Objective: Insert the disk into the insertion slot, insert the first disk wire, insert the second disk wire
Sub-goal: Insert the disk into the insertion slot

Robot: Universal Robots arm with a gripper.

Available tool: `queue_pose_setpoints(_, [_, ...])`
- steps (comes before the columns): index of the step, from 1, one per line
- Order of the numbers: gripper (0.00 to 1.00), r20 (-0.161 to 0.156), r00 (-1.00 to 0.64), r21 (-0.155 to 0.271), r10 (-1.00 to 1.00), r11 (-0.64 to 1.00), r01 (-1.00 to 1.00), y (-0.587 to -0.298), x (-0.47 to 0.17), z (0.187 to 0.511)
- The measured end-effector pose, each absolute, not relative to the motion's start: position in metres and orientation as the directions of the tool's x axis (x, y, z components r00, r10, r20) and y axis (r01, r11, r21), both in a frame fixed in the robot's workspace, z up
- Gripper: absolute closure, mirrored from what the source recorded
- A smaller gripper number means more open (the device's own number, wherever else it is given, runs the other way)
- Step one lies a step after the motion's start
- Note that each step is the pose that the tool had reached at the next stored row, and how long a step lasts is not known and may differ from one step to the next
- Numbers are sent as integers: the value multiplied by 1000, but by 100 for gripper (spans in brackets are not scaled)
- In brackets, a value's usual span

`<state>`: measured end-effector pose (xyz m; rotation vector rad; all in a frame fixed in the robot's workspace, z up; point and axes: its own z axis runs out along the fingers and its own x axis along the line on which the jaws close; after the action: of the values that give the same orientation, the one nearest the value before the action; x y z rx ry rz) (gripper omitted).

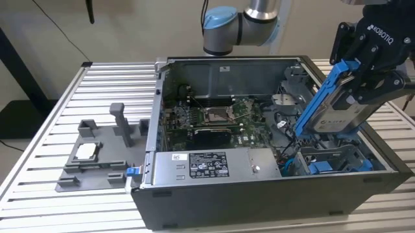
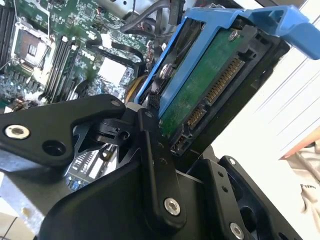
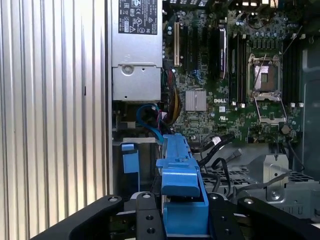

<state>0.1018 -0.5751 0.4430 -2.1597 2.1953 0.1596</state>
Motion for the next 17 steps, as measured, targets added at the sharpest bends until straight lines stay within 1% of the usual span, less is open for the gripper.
queue_pose_setpoints(3, [67,-112,-18,33,-994,14,-999,-576,104,440])
queue_pose_setpoints(5, [67,-106,-17,33,-994,14,-999,-576,106,438])
queue_pose_setpoints(8, [67,-83,-17,33,-996,14,-999,-577,109,437])
queue_pose_setpoints(10, [67,-62,-17,32,-998,15,-999,-577,111,437])
queue_pose_setpoints(17, [67,-57,-17,33,-998,15,-999,-577,112,437])
